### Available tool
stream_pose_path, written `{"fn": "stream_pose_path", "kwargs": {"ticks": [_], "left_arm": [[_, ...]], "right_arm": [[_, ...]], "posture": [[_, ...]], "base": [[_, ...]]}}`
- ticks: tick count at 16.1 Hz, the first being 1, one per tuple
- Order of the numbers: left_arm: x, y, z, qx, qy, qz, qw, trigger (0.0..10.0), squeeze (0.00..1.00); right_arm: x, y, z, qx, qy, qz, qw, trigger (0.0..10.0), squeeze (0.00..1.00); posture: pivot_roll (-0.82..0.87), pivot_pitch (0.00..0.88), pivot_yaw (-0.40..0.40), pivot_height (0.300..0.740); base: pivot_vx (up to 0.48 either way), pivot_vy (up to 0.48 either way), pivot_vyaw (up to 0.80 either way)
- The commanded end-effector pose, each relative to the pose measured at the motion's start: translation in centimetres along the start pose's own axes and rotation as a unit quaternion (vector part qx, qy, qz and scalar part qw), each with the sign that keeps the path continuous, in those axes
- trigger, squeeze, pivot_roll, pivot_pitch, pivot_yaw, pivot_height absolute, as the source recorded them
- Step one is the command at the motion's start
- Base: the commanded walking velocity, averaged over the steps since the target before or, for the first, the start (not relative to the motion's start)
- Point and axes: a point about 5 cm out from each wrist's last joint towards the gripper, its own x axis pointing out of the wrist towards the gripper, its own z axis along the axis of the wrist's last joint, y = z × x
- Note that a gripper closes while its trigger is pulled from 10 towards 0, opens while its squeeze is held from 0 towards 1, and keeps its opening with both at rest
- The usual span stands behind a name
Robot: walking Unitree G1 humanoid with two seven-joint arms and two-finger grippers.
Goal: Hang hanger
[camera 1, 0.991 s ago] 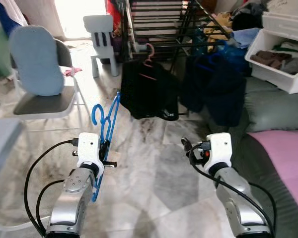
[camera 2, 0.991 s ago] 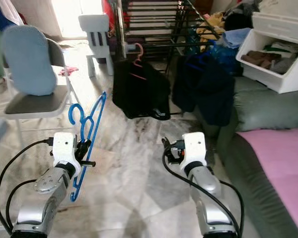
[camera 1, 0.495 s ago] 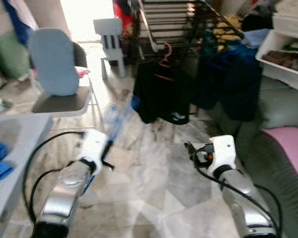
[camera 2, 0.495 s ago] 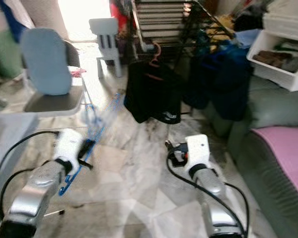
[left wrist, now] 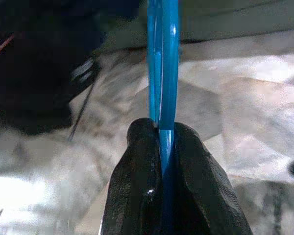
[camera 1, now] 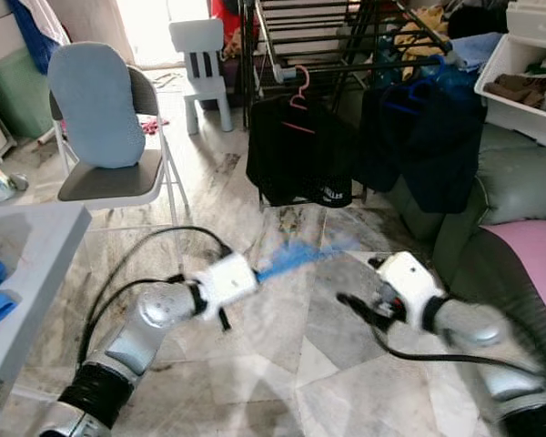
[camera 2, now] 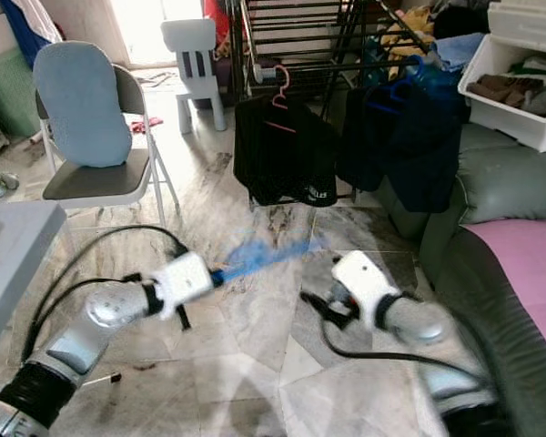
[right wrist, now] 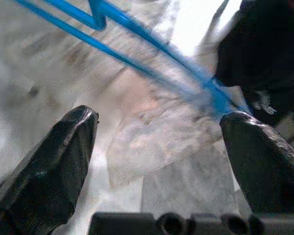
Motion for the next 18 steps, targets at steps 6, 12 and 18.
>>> {"fn": "stream_pose_path", "kwargs": {"ticks": [6,12,18], "left_arm": [[0.4,-0.1,0.3,0.065,-0.018,-0.057,0.996,10.0,0.0],[0.8,-0.8,1.2,0.075,-0.053,-0.093,0.991,10.0,0.0],[1.1,-0.9,1.5,0.08,-0.061,-0.098,0.99,10.0,0.0]], "right_arm": [[-1.2,-0.4,0.8,-0.092,0.03,0.161,0.982,10.0,0.0],[0.5,-0.1,1.8,-0.197,0.033,0.222,0.954,10.0,0.0],[1.3,-0.2,1.4,-0.236,0.052,0.254,0.936,0.0,0.0]], "posture": [[-0.08,0.0,0.022,0.74],[-0.08,0.0,0.025,0.74],[-0.08,0.0,0.01,0.74]], "base": [[0.0,0.0,0.0],[0.0,0.0,0.0],[0.0,0.0,0.0]]}}
